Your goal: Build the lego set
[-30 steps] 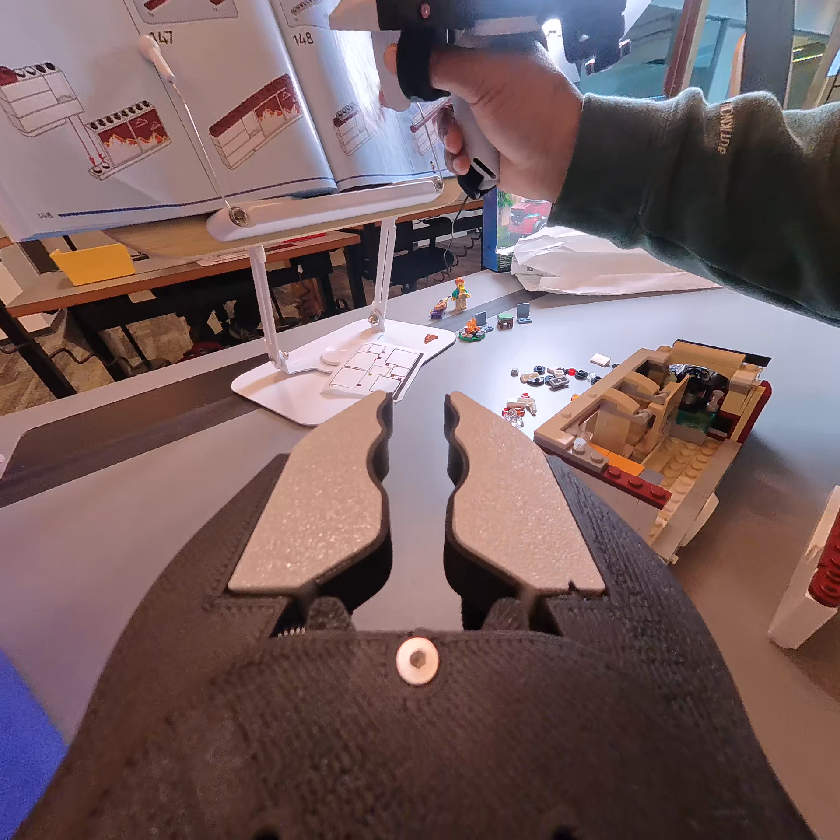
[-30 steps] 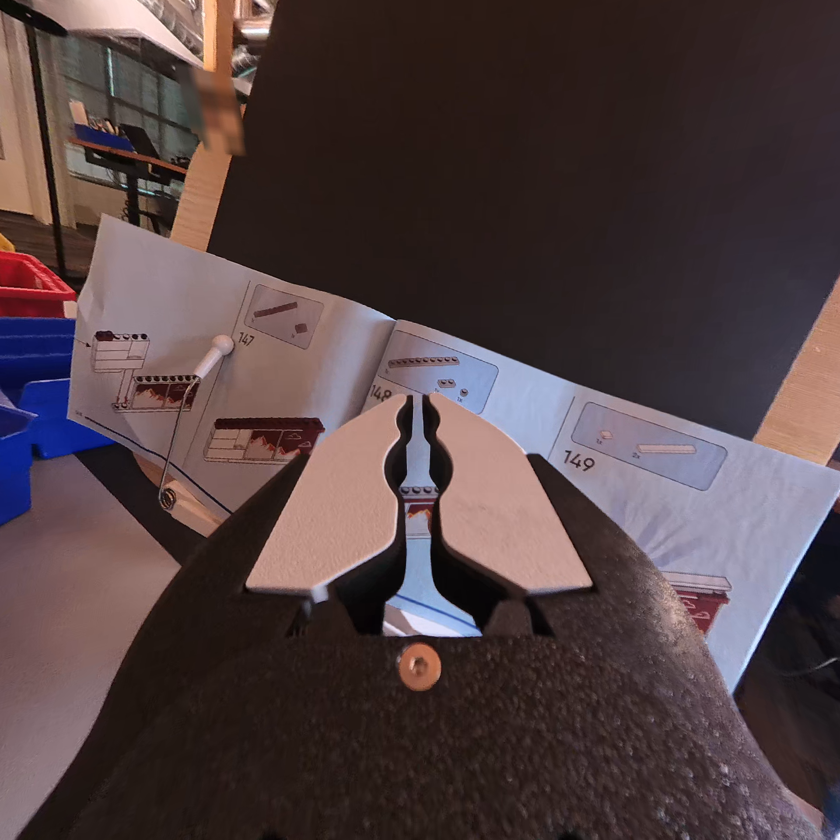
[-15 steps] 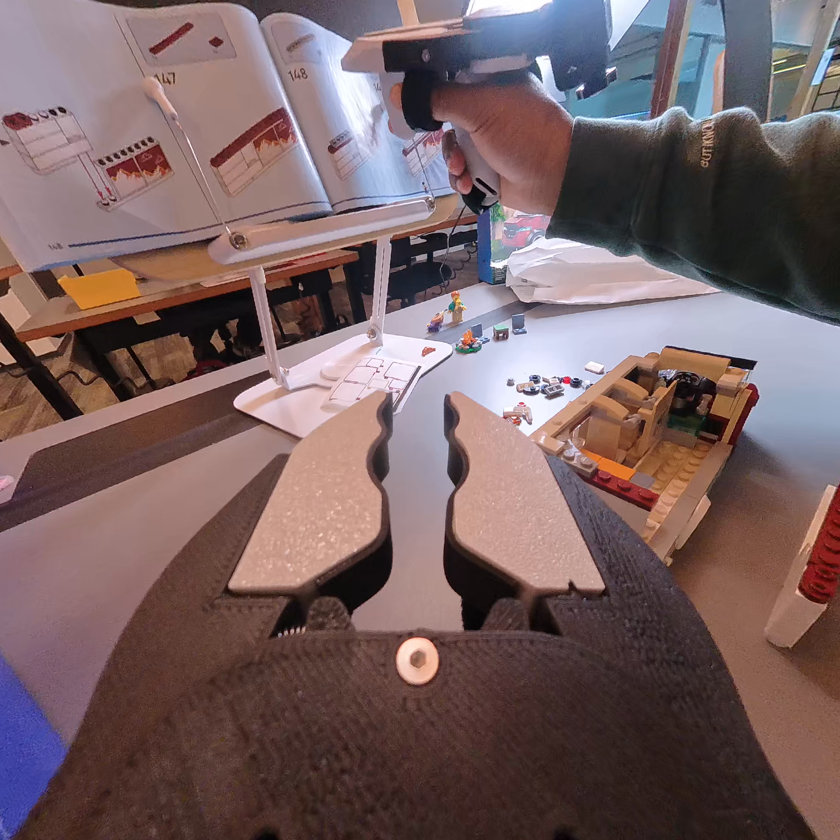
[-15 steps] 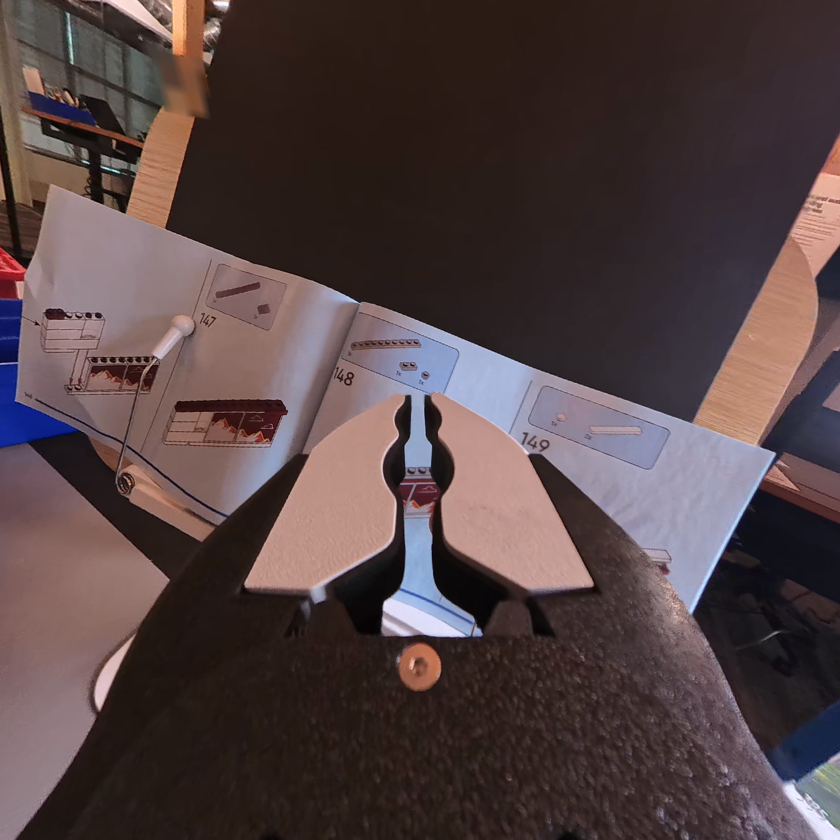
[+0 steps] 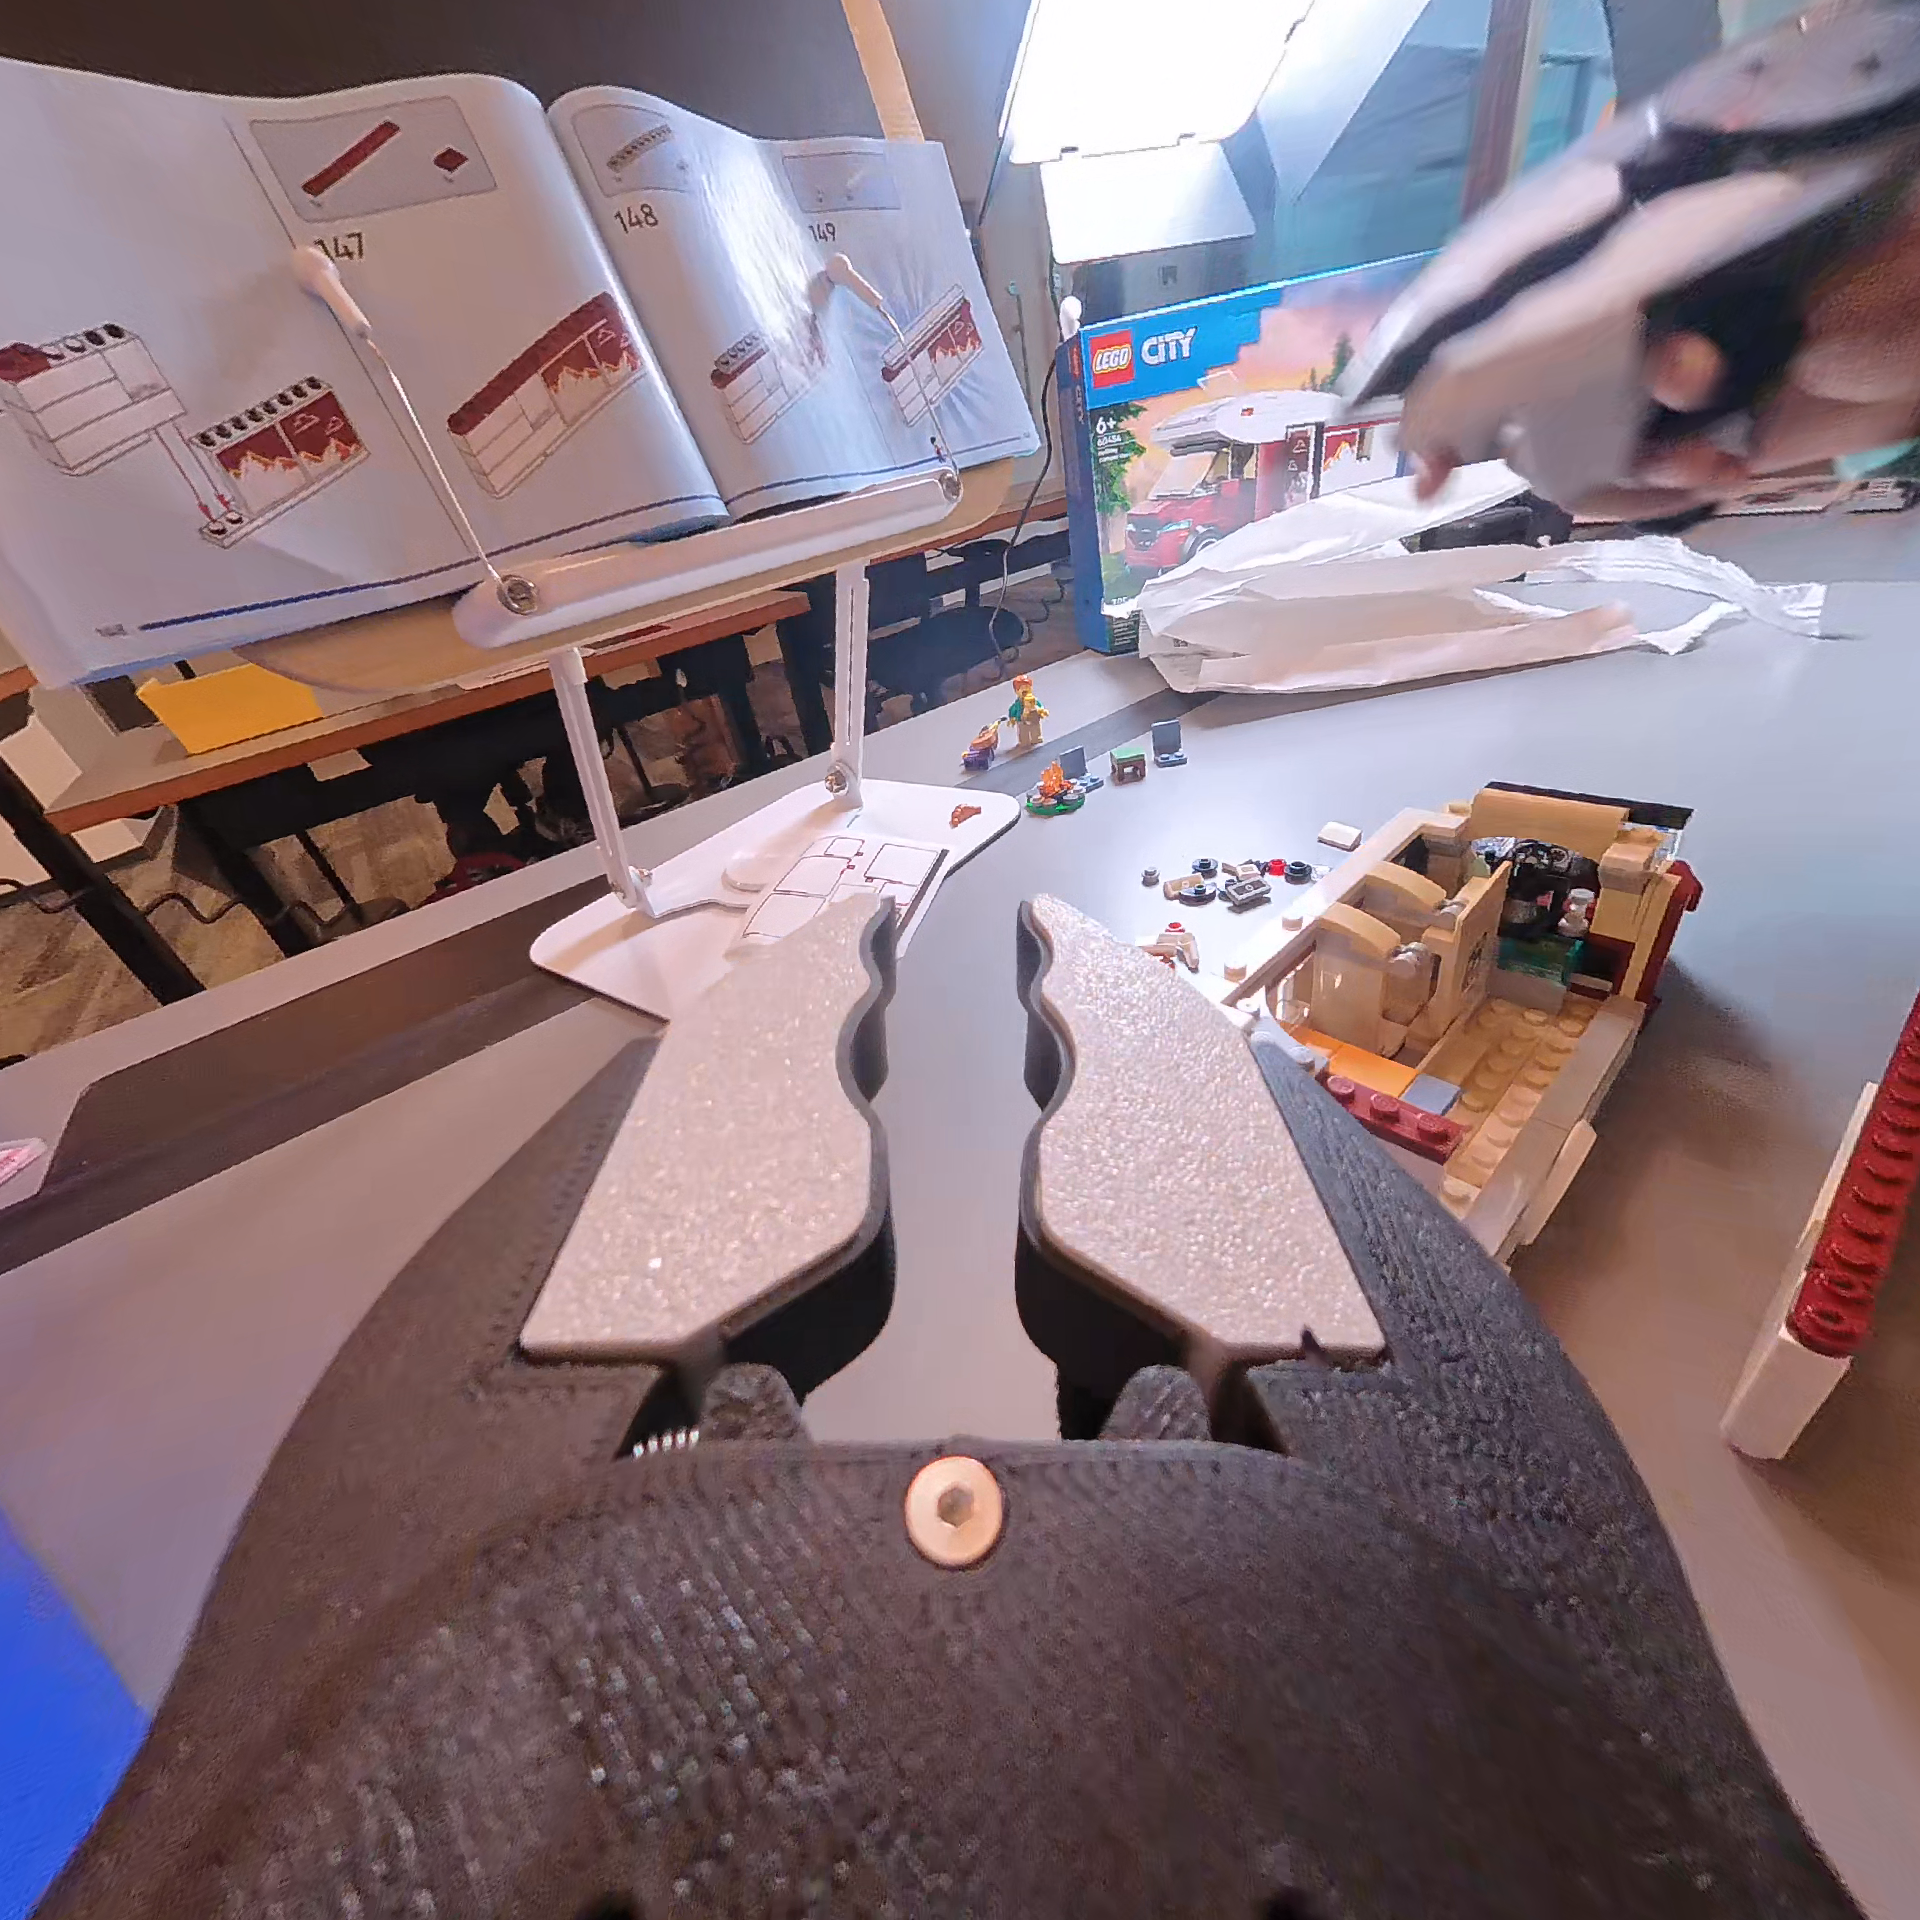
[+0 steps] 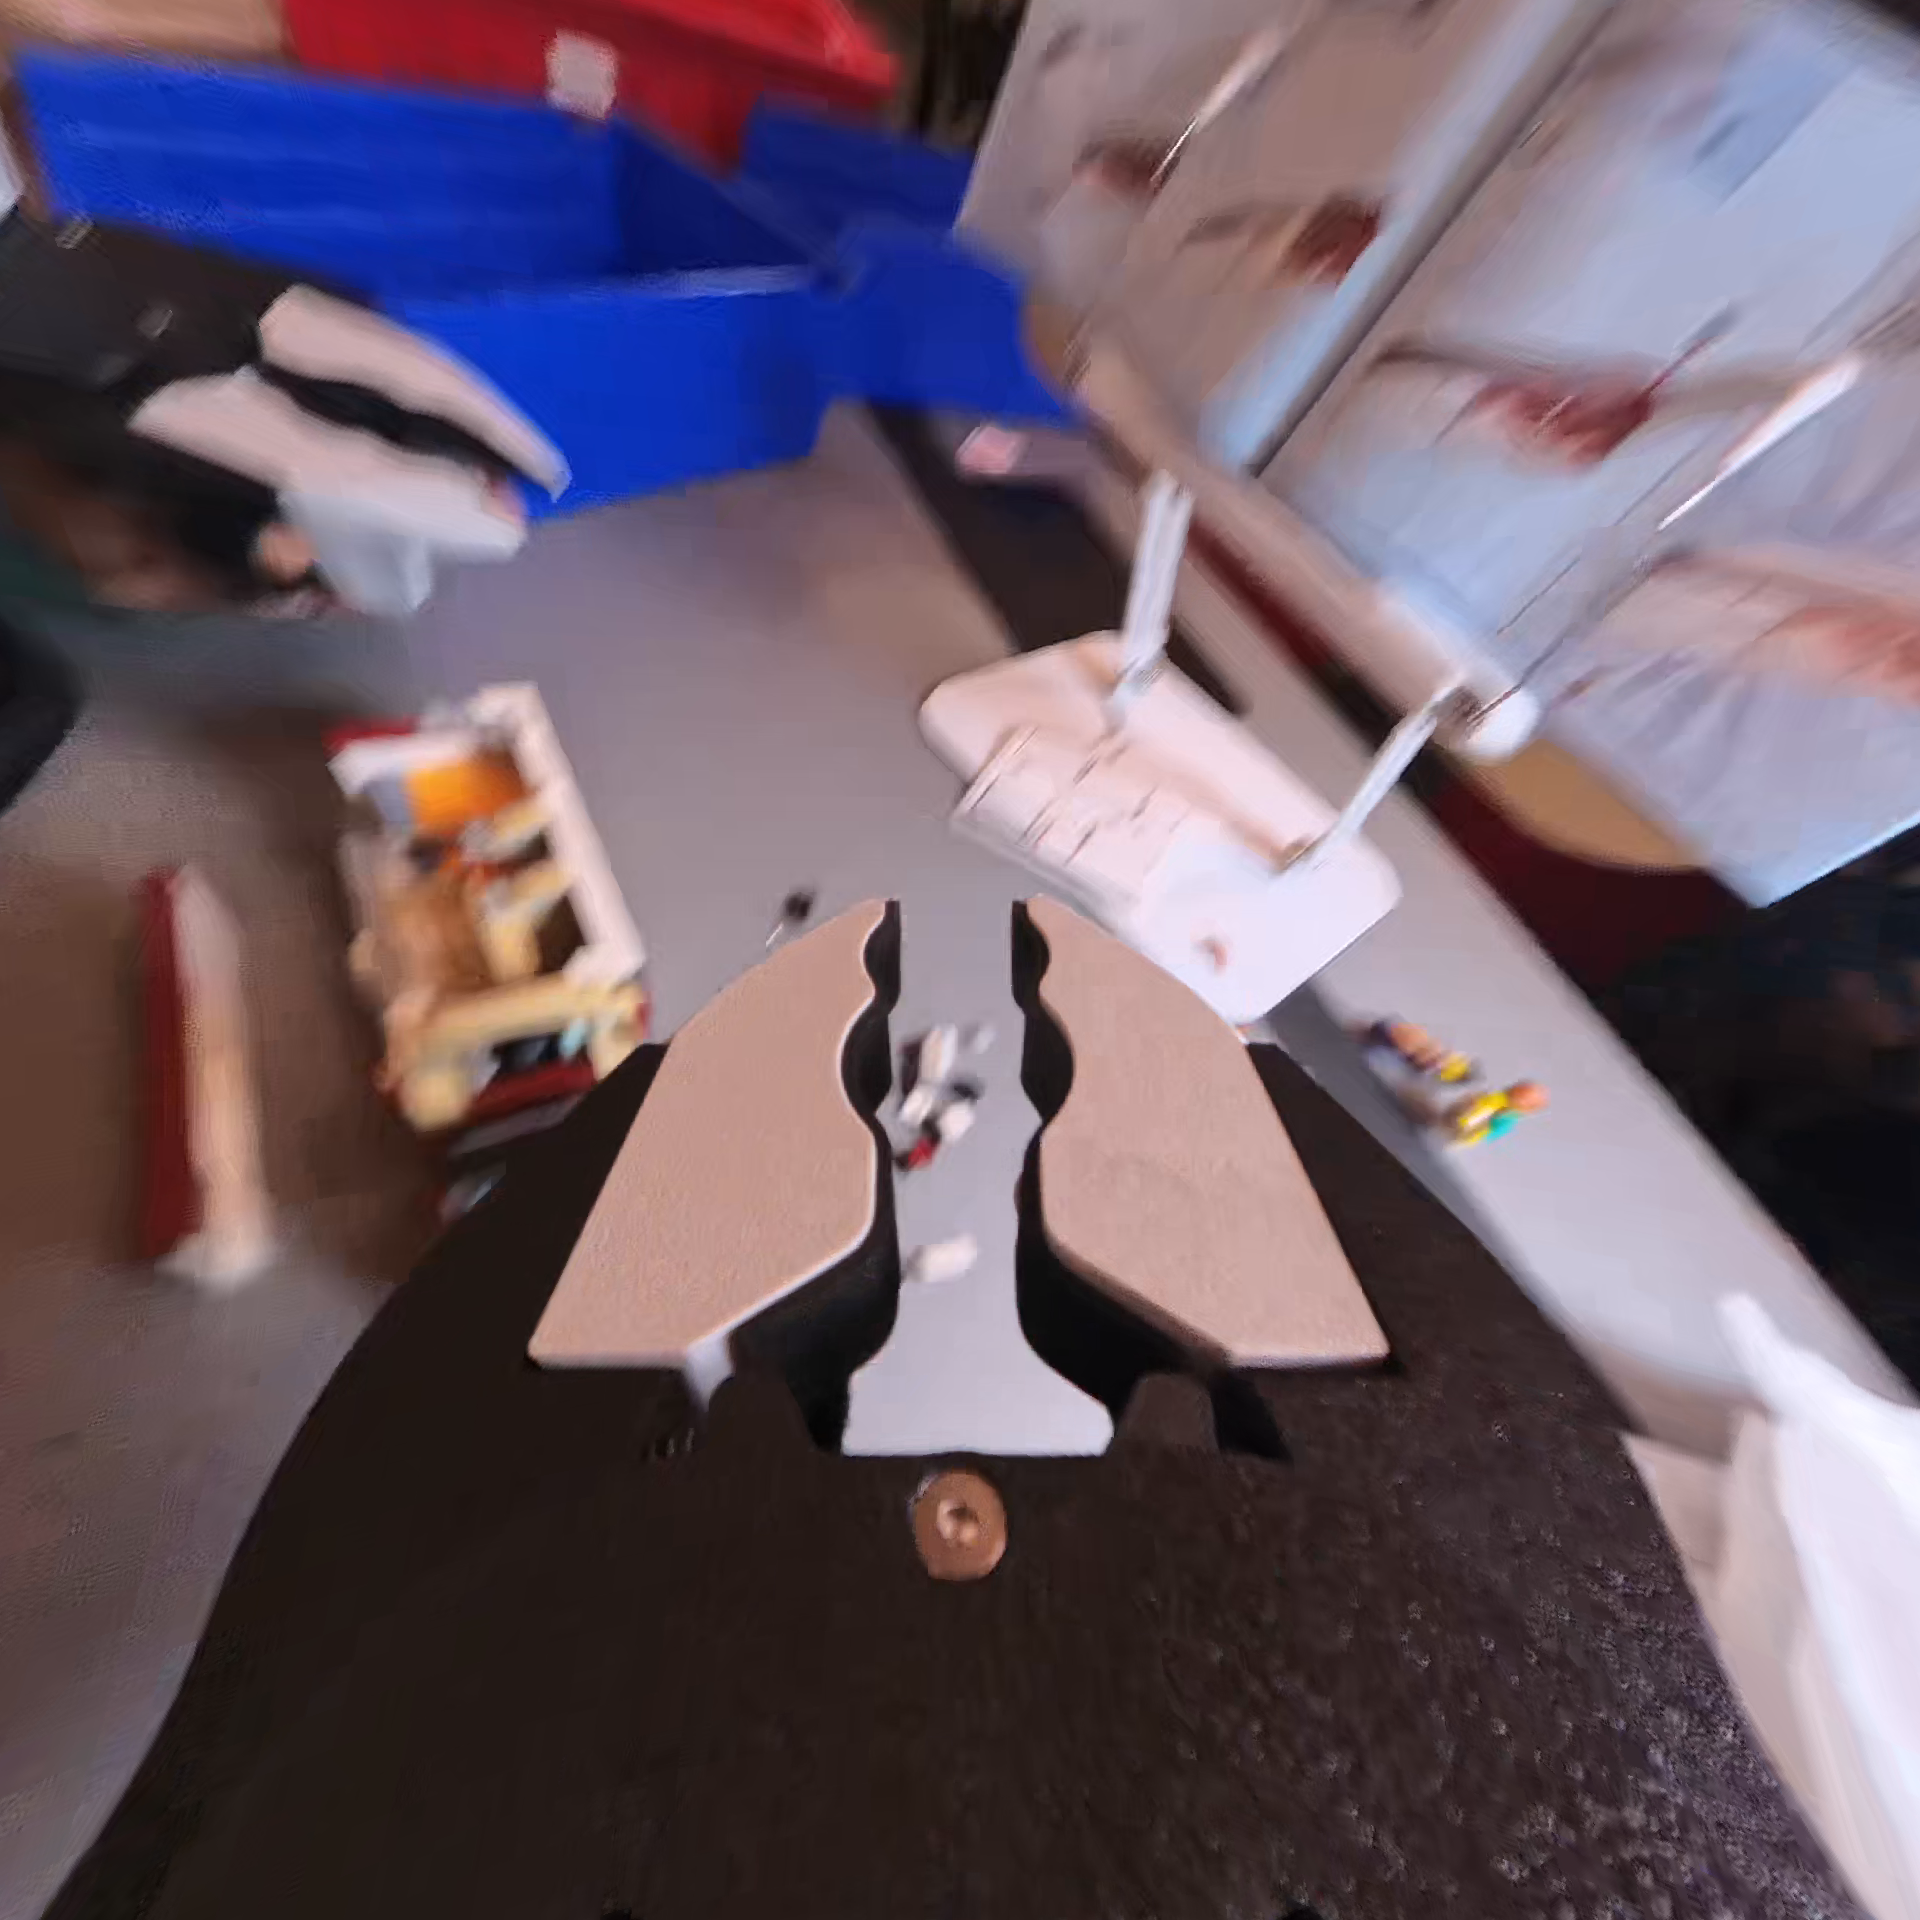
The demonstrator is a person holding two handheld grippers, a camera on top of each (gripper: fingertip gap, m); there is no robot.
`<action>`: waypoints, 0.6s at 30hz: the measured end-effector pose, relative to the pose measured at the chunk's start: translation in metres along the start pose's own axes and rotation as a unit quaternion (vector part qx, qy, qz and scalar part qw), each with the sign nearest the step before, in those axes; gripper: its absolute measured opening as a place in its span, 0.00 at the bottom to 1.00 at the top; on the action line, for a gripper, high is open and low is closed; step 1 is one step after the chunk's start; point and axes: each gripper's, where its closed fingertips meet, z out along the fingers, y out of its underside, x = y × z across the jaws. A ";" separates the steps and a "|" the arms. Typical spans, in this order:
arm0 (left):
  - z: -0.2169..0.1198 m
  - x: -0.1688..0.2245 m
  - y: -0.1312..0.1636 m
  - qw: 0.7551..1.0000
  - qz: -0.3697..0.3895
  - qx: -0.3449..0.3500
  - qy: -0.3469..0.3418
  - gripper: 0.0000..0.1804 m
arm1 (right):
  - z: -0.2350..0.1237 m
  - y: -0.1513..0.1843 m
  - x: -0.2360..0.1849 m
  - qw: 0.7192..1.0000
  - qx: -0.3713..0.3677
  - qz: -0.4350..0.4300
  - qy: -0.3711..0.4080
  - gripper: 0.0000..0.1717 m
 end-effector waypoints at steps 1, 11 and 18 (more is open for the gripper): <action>0.000 0.001 0.001 1.000 0.002 -0.002 0.002 0.12 | -0.006 0.027 -0.017 0.998 -0.045 0.009 -0.047 0.11; 0.001 -0.002 0.009 1.000 0.009 -0.021 -0.008 0.11 | 0.007 0.139 -0.053 0.964 -0.212 0.063 -0.149 0.12; 0.001 -0.006 0.015 0.999 -0.001 -0.032 -0.008 0.11 | 0.016 0.144 -0.048 0.952 -0.260 0.039 -0.155 0.09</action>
